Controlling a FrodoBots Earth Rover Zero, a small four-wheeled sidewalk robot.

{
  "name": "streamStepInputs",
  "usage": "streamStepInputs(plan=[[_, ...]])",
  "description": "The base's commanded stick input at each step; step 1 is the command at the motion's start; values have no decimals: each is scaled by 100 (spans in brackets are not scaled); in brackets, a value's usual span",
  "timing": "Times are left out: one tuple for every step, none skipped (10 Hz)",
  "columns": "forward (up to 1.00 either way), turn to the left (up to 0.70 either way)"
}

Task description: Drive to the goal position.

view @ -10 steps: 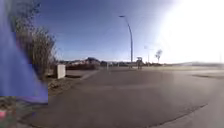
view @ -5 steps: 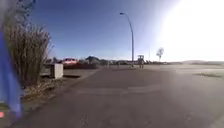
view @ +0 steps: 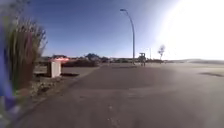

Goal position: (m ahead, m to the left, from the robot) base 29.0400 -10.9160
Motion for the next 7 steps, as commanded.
streamStepInputs(plan=[[70,0],[70,0],[70,0],[70,0],[70,0],[70,0],[70,0]])
